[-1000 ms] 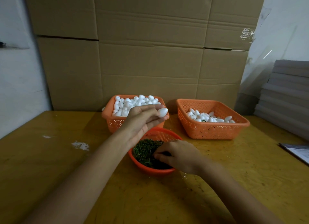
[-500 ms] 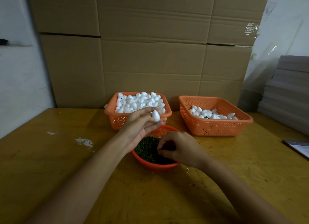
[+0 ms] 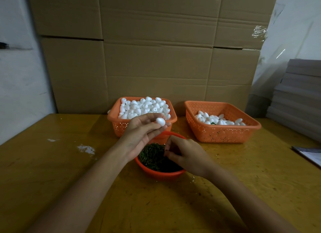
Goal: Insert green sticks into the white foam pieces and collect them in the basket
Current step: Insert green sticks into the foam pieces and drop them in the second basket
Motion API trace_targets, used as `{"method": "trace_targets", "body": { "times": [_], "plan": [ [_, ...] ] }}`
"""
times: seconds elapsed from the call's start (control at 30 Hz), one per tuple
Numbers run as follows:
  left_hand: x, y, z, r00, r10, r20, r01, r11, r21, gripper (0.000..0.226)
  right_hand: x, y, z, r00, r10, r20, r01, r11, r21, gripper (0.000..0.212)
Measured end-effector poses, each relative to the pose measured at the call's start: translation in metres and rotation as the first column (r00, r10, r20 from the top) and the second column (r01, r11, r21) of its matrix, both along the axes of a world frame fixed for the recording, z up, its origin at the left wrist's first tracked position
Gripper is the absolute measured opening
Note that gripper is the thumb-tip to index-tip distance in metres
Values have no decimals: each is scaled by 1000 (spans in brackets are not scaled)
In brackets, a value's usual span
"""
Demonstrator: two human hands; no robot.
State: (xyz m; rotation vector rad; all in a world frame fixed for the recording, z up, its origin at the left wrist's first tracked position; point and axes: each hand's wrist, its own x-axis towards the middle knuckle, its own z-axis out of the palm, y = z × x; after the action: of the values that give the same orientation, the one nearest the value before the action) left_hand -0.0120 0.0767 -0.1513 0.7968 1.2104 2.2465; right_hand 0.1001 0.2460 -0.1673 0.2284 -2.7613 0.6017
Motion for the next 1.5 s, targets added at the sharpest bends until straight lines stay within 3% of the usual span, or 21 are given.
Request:
{"method": "trace_targets", "body": {
  "times": [0.43, 0.97, 1.37, 1.5],
  "plan": [
    [2, 0, -3, 985, 37, -169, -49, 997, -67, 46, 2, -3, 3, 1000, -10, -3, 10, 1000, -19, 12],
    [2, 3, -6, 929, 139, -342, -227, 946, -231, 35, 3, -3, 1, 1000, -2, -22, 1, 999, -38, 14],
    [5, 9, -6, 948, 190, -257, -246, 946, -210, 19, 3, -1, 7, 999, -11, -42, -2, 951, -310, 10],
    [5, 9, -6, 952, 224, -210, -266, 943, -199, 15, 2, 4, 9, 998, -31, -48, 1, 854, -520, 8]
  ]
}}
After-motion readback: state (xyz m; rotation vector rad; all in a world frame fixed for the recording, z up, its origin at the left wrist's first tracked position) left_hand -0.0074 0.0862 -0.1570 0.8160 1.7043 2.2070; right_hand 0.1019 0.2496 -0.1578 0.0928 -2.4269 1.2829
